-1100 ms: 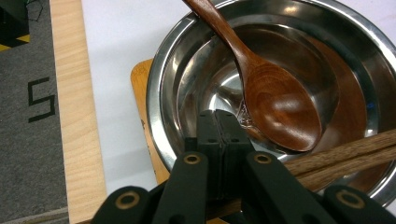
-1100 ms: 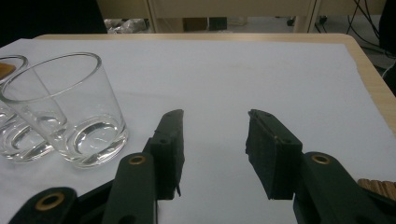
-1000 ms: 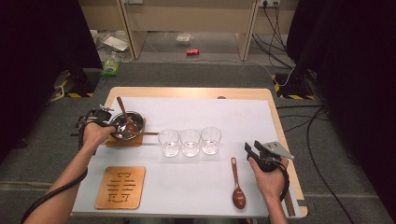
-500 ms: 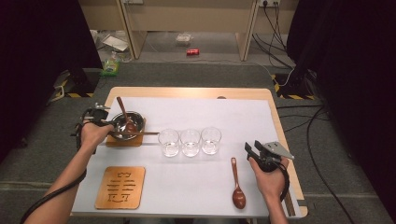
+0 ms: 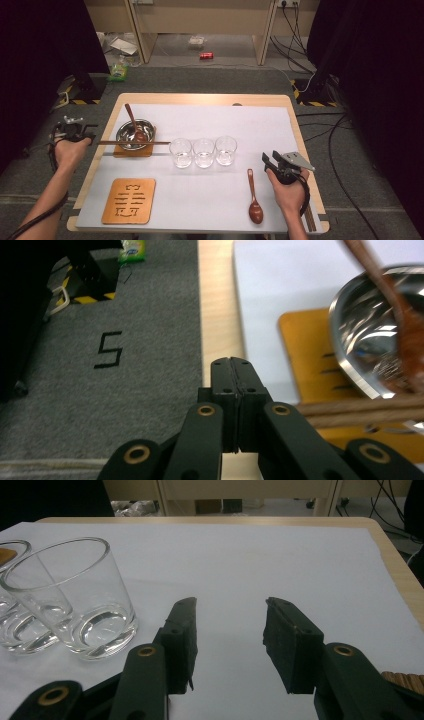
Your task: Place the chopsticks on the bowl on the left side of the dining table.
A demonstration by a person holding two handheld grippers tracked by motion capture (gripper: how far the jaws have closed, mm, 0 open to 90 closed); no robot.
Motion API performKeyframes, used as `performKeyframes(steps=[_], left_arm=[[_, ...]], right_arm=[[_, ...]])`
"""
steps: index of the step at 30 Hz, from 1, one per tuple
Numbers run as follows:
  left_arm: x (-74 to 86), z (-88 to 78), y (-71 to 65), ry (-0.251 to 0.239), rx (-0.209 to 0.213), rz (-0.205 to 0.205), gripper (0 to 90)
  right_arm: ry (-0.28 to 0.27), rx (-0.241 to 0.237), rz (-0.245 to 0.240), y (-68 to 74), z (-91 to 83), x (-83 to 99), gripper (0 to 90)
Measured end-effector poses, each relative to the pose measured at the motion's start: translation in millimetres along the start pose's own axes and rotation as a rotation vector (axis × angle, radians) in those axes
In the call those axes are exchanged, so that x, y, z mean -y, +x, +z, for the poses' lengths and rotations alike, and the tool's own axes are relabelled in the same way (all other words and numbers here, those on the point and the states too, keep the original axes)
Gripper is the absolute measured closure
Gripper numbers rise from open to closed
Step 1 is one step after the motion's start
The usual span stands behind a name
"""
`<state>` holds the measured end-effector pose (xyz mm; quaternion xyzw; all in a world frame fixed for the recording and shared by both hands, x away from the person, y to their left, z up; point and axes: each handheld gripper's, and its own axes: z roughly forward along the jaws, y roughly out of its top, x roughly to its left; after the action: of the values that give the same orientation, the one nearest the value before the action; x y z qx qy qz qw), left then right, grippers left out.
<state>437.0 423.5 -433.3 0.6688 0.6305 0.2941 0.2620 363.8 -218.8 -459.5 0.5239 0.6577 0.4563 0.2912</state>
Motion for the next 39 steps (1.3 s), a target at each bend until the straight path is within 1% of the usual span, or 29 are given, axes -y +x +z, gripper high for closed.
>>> performKeyframes(steps=[2,4,9,11,18,23,32,39], left_arm=[[4.5,3.4,2.5,0.018,0.004,-0.005,88.9],[8.9,7.2,3.5,0.033,0.016,-0.017,89.0],[14.0,12.7,0.6,0.048,0.022,-0.017,89.0],[14.3,13.8,-1.6,0.047,0.028,-0.018,89.0],[12.2,14.8,-9.9,0.049,0.036,-0.003,89.0],[11.7,15.6,-12.5,0.05,0.037,-0.006,88.9],[11.4,13.7,-13.1,0.042,0.035,-0.003,87.7],[11.9,10.8,-7.8,0.029,0.021,-0.03,85.5]], right_arm=[[0.002,0.001,-0.001,0.1,0.4,0.2,56.6],[0.003,0.0,-0.002,0.2,0.9,0.9,56.6],[0.007,0.001,-0.002,-0.3,1.6,1.5,56.5],[0.009,0.002,-0.001,-0.1,1.6,1.9,56.6],[0.008,0.003,0.001,-0.3,1.1,1.5,56.5],[0.006,0.002,-0.002,-0.7,1.0,1.2,56.5],[0.006,0.003,0.0,-0.6,0.4,0.7,56.5],[0.003,0.003,-0.001,-0.3,0.5,0.6,56.5]])
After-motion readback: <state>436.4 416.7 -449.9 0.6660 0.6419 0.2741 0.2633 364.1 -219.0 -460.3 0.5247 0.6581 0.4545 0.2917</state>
